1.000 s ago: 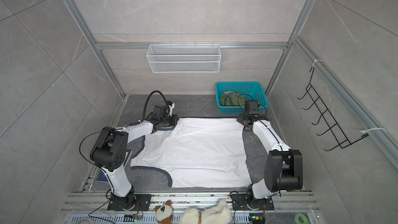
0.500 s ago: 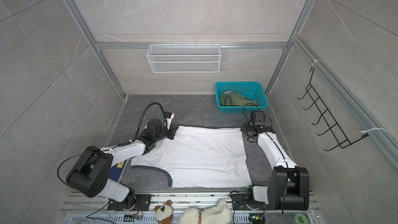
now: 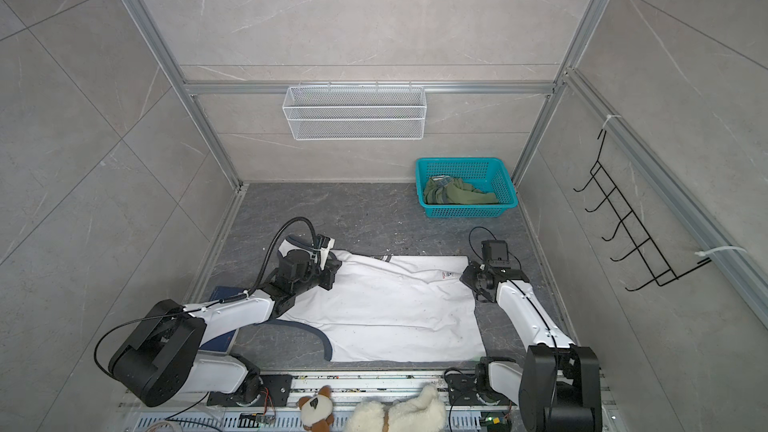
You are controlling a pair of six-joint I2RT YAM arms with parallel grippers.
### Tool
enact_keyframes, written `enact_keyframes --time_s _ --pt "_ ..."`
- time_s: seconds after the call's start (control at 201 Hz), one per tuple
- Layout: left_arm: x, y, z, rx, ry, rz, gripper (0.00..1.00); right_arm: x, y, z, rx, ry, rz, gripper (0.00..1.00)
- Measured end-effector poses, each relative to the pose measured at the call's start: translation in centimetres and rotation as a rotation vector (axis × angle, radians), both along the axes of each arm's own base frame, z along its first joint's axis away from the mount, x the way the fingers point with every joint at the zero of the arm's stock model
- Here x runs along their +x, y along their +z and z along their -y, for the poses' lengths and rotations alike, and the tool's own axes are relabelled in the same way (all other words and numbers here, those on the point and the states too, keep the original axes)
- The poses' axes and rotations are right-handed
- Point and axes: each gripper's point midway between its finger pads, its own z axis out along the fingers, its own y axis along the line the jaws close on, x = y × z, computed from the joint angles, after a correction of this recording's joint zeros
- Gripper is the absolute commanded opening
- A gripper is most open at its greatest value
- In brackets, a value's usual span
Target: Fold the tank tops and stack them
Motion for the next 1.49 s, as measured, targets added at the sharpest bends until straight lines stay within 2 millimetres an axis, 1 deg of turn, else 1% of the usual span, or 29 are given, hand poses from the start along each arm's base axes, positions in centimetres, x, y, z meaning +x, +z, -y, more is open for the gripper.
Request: enact_keyframes --time_s 0.055,0.06,0.07,0.08,0.09,0.095,0.1,0.139,0.199,0.224,0.249,0.299,0.333,0.363,0.448,0.528,0.577,0.627,0.672,0.712,0.752,0.771,0.791,0.881,0.981,1.05,1.209,1.389,1.493 --pt "-0.1 -0.2 -0.1 -0.002 0.006 -0.013 0.06 -0.2 -0.3 0.0 0.006 -0.005 -0.009 0.01" --pt "-0.1 -0.2 -0.1 -0.004 0.008 -0.017 0.07 -0.3 -0.3 -0.1 0.008 -0.005 -0.011 0.04" --pt "-0.1 -0.2 -0.1 -0.004 0.008 -0.017 0.09 -0.3 -0.3 -0.1 0.008 -0.005 -0.011 0.06" --pt "-0.2 -0.3 -0.1 -0.004 0.009 -0.02 0.12 -0.4 -0.4 -0.1 0.01 -0.005 -0.013 0.12" --pt "-0.2 -0.3 -0.1 -0.005 0.01 -0.023 0.14 -0.4 -0.4 -0.1 0.011 -0.006 -0.014 0.14" --pt "-0.2 -0.3 -0.1 -0.005 0.011 -0.024 0.16 -0.4 -0.5 -0.1 0.012 -0.008 -0.014 0.2" --pt "-0.2 -0.4 -0.1 -0.006 0.013 -0.027 0.17 -0.4 -0.5 -0.1 0.013 -0.007 -0.015 0.2" --pt "-0.3 -0.5 -0.3 -0.005 0.023 -0.04 0.28 -0.5 -0.6 -0.2 0.02 -0.01 -0.019 0.38" --pt "-0.5 -0.6 -0.7 -0.012 0.051 -0.067 0.45 -0.7 -0.7 -0.2 0.02 -0.009 -0.023 0.52" --pt "-0.6 -0.5 -0.9 -0.02 0.07 -0.08 0.5 -0.7 -0.6 -0.2 0.016 -0.007 -0.021 0.56" --pt "-0.7 -0.3 -1.1 -0.02 0.08 -0.082 0.55 -0.7 -0.5 -0.2 0.013 -0.005 -0.019 0.58" --pt "-0.8 0.6 -1.7 -0.028 0.116 -0.08 0.69 -0.9 0.0 0.1 -0.004 -0.013 -0.01 0.62" --pt "-0.7 1.5 -2.2 -0.028 0.148 -0.077 0.75 -0.9 0.7 0.4 -0.019 -0.014 0.003 0.64" --pt "-0.5 2.4 -2.6 -0.033 0.176 -0.074 0.77 -0.8 1.3 0.6 -0.031 -0.016 0.018 0.65" --pt "1.3 5.7 -4.3 -0.048 0.287 -0.069 0.77 0.3 4.3 1.1 -0.063 -0.019 0.094 0.66" --pt "4.5 9.0 -7.2 -0.078 0.434 -0.081 0.77 1.7 6.9 1.1 -0.07 -0.016 0.168 0.66" --pt "6.4 10.2 -8.9 -0.083 0.523 -0.102 0.77 2.3 7.7 0.9 -0.068 -0.009 0.194 0.67" --pt "8.1 10.5 -10.6 -0.077 0.606 -0.14 0.77 2.7 7.9 0.6 -0.064 0.003 0.204 0.67" --pt "9.4 9.9 -11.9 -0.064 0.671 -0.188 0.77 2.9 7.7 0.0 -0.057 0.021 0.2 0.68" --pt "10.4 8.9 -12.9 -0.054 0.717 -0.239 0.77 3.0 7.4 -0.4 -0.051 0.036 0.188 0.68" --pt "11.1 7.1 -13.8 -0.038 0.759 -0.309 0.77 3.0 7.1 -0.8 -0.046 0.049 0.177 0.68" --pt "11.3 6.5 -14.2 -0.034 0.775 -0.331 0.77 3.0 7.0 -1.0 -0.044 0.054 0.174 0.68" --pt "11.5 5.3 -14.7 -0.021 0.795 -0.37 0.77 3.0 6.8 -1.2 -0.041 0.061 0.17 0.68" --pt "11.7 1.7 -16.1 0.007 0.85 -0.503 0.75 3.0 6.6 -1.7 -0.032 0.076 0.163 0.69" --pt "11.9 -0.9 -17.0 0.008 0.886 -0.607 0.74 3.2 6.6 -2.0 -0.024 0.092 0.174 0.7" --pt "12.3 -1.7 -17.5 0.003 0.908 -0.644 0.73 3.2 6.4 -2.1 -0.022 0.102 0.176 0.7" --pt "12.8 -2.6 -17.7 -0.007 0.928 -0.677 0.7 3.0 5.7 -2.5 -0.011 0.121 0.169 0.7" --pt "13.2 -4.2 -17.4 -0.006 0.927 -0.719 0.6 2.6 4.3 -3.0 0.008 0.137 0.141 0.7" --pt "13.2 -5.0 -17.4 0.006 0.93 -0.738 0.52 2.4 3.8 -3.1 0.011 0.142 0.127 0.7"
